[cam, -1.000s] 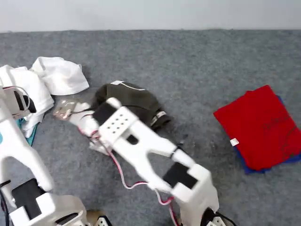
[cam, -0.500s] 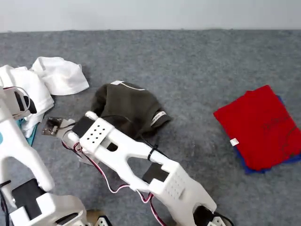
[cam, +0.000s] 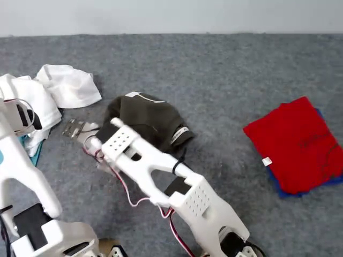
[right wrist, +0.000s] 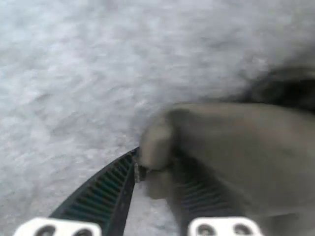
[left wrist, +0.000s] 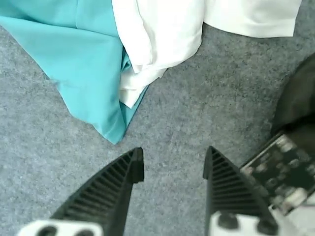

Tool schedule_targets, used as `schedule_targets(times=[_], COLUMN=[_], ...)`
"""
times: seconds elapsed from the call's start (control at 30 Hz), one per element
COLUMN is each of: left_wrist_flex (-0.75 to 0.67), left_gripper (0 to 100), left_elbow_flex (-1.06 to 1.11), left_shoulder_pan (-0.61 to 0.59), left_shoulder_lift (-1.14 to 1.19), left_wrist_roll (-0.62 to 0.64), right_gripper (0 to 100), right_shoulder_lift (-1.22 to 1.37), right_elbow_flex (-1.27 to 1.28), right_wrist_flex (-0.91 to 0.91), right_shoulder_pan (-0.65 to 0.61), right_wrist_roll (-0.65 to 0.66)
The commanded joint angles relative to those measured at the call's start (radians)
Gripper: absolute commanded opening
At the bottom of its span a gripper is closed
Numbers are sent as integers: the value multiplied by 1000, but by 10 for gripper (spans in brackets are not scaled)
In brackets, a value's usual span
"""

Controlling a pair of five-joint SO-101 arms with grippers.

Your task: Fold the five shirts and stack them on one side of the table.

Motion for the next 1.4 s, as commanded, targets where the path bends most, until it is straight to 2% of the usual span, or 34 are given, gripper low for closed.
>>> schedule_targets(times=[0.0,0.27,0.57,0.87,1.17,1.37], left_wrist_flex=[2,2,2,2,-15,-167], left_gripper=[194,194,194,195,195,195], left_elbow_flex=[24,36,38,56,170,329], left_shoulder_pan=[9,63,63,81,311,499], left_shoulder_lift=[-40,-40,-40,-38,-38,-38], left_wrist_roll=[0,0,0,0,-2,-2], right_gripper=[21,9,9,10,10,10], right_shoulder_lift=[-8,-94,-321,-423,-377,-315], right_elbow_flex=[-15,-97,-348,-413,-391,-388], right_wrist_flex=[-7,99,302,346,369,394], right_shoulder_pan=[31,124,234,475,702,760], right_wrist_roll=[-6,-6,-6,-12,-12,-12])
